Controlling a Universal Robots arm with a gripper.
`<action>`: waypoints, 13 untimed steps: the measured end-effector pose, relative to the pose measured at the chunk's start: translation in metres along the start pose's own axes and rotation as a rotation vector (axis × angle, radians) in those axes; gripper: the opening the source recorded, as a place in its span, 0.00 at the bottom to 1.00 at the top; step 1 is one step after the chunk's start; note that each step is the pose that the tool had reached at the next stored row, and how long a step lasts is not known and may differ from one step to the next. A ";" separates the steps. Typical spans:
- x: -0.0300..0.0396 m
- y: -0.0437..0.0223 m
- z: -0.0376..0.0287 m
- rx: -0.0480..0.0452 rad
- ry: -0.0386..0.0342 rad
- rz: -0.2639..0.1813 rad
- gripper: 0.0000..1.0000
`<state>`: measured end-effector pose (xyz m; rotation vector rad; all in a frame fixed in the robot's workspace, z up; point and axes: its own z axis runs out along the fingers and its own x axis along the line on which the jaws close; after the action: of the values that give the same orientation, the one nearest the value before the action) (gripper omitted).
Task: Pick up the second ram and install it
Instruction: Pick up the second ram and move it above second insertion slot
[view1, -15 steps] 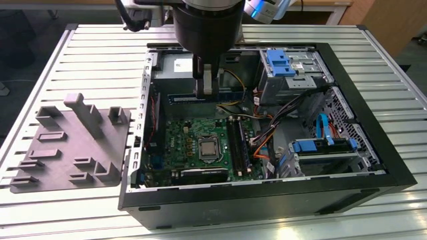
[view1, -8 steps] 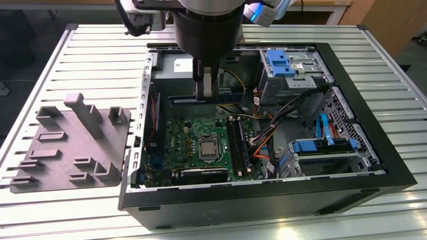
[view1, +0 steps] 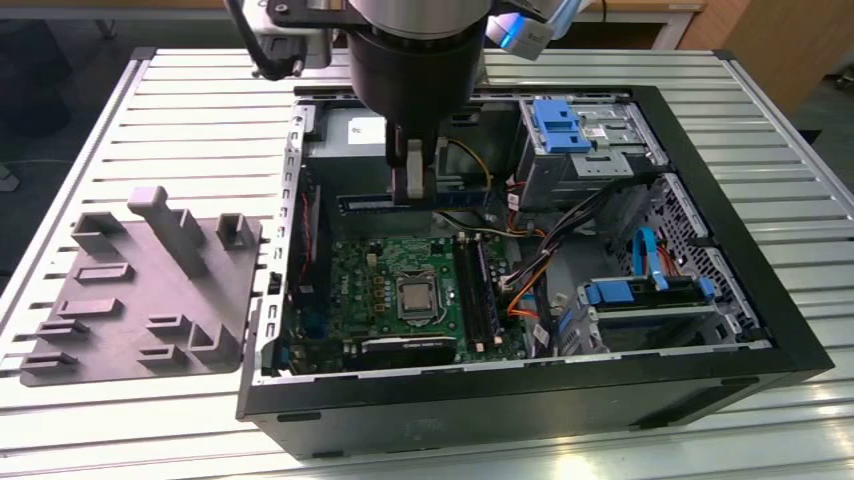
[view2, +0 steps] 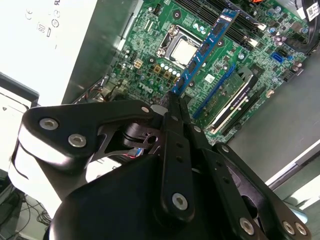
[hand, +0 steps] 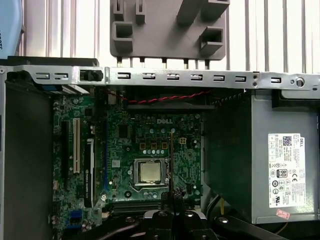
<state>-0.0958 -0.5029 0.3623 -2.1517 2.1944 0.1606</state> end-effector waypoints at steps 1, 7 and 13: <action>0.0001 0.0000 0.0003 0.0000 0.0001 0.000 0.12; 0.0002 0.0000 0.0020 0.0000 0.0000 0.001 0.12; 0.0004 -0.0004 0.0037 0.0001 0.0000 0.001 0.12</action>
<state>-0.0955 -0.5029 0.3586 -2.1507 2.1954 0.1606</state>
